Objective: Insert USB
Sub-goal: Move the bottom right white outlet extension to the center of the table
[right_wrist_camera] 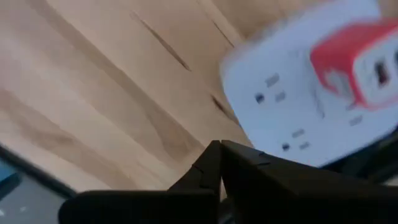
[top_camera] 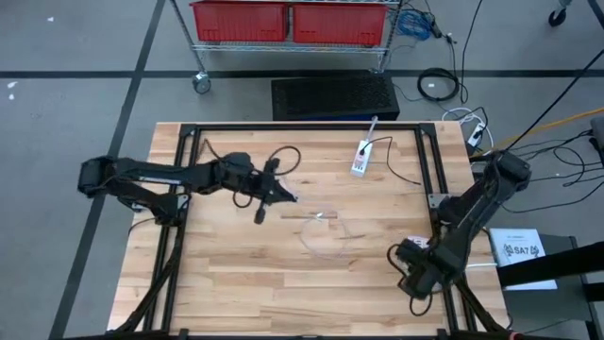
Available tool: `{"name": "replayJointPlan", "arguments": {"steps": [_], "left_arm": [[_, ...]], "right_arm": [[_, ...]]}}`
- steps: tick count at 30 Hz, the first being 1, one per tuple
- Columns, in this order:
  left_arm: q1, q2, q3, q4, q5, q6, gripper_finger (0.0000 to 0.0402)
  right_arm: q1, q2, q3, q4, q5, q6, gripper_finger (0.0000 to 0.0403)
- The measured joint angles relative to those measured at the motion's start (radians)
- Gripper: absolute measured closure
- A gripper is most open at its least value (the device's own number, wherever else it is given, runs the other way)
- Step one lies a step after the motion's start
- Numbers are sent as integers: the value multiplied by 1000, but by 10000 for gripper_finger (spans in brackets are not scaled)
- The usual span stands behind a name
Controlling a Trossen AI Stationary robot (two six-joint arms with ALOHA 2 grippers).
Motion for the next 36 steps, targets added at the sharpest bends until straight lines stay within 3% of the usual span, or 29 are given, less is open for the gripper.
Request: {"name": "replayJointPlan", "arguments": {"steps": [10, 15, 20, 27, 36], "left_arm": [[55, -247, 0, -320, -145, 72, 402], [64, -340, -2, -401, -184, 70, 402], [51, -362, -72, -358, -183, 33, 402], [-1, -304, -238, -34, -152, -78, 402], [-52, -99, -230, 158, -188, -82, 401]], "right_arm": [[100, 125, 0, -108, -4, 211, 403], [148, 138, -4, -173, 1, 370, 403], [175, 138, -65, -111, 16, 435, 403], [149, 133, -100, -47, 56, 446, 403], [-11, 135, -78, 26, 135, 210, 403]]}}
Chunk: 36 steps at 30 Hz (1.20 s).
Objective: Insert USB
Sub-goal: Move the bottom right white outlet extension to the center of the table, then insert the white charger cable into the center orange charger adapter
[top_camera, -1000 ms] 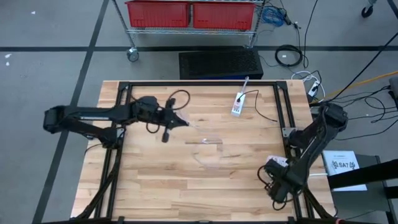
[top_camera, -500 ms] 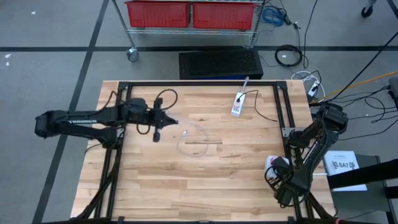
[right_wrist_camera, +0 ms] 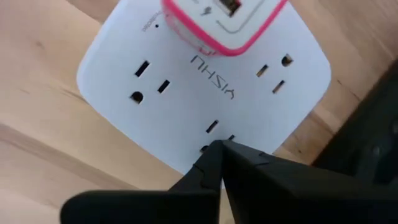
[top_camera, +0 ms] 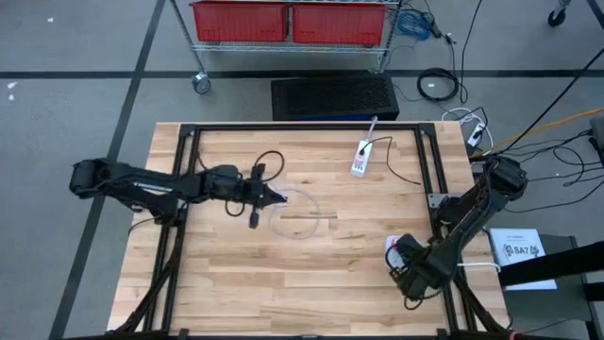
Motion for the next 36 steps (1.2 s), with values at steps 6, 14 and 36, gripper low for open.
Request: {"name": "replayJointPlan", "arguments": {"steps": [6, 14, 36], "left_arm": [[-32, 123, 70, 60, 0, 15, 401], [-82, 246, 198, 55, 0, 47, 401], [-106, 534, 390, 54, 136, 212, 401]], "right_arm": [[-123, -1, 0, 54, 34, -152, 403], [-257, 3, -5, 256, 202, -323, 403], [-440, 125, 0, 707, 237, -782, 403]]}}
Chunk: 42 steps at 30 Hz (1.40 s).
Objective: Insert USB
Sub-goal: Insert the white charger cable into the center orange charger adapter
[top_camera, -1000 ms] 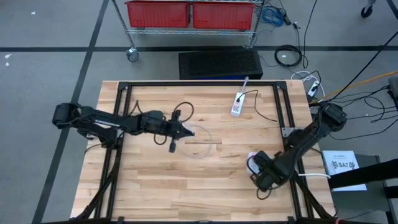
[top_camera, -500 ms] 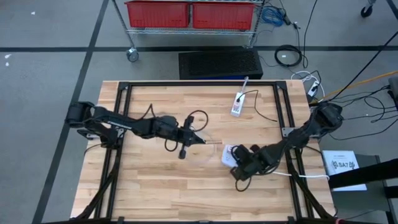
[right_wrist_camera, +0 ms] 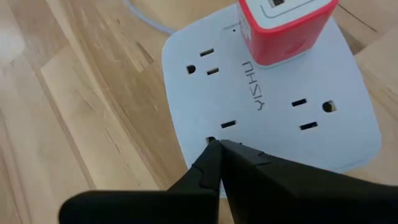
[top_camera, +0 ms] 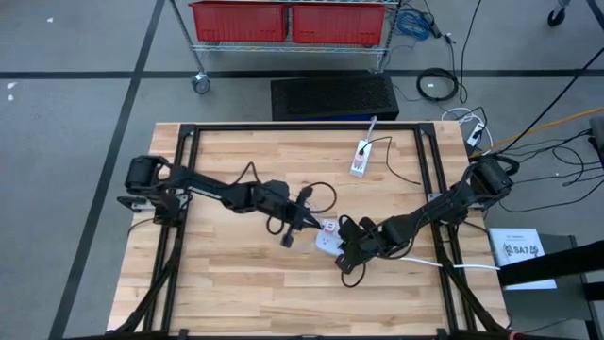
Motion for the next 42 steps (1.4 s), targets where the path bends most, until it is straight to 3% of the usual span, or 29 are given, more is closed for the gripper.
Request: {"name": "replayJointPlan", "arguments": {"steps": [17, 42], "left_arm": [[3, 162, 131, -58, -26, 46, 401], [4, 137, 131, -165, -47, -9, 401]], "right_arm": [[1, 0, 0, 0, 7, -12, 403], [8, 1, 0, 1, 17, -17, 403]]}}
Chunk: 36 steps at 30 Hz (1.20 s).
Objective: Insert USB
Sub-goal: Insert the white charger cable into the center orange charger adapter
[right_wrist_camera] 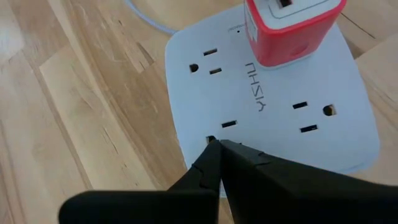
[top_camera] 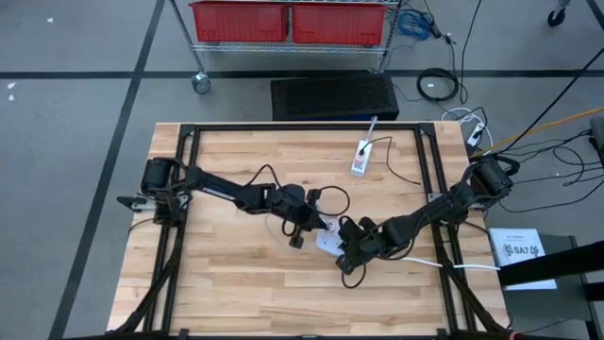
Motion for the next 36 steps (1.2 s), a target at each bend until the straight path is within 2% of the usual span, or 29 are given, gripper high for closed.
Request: {"name": "replayJointPlan", "arguments": {"steps": [18, 31, 36], "left_arm": [[1, 4, 34, -43, -11, -3, 401], [29, 4, 199, -354, 70, 103, 401], [31, 3, 244, -420, 84, 158, 401]], "right_arm": [[0, 0, 0, 0, -5, 0, 403], [1, 0, 0, 0, -5, -4, 403], [1, 0, 0, 0, -5, -9, 403]]}}
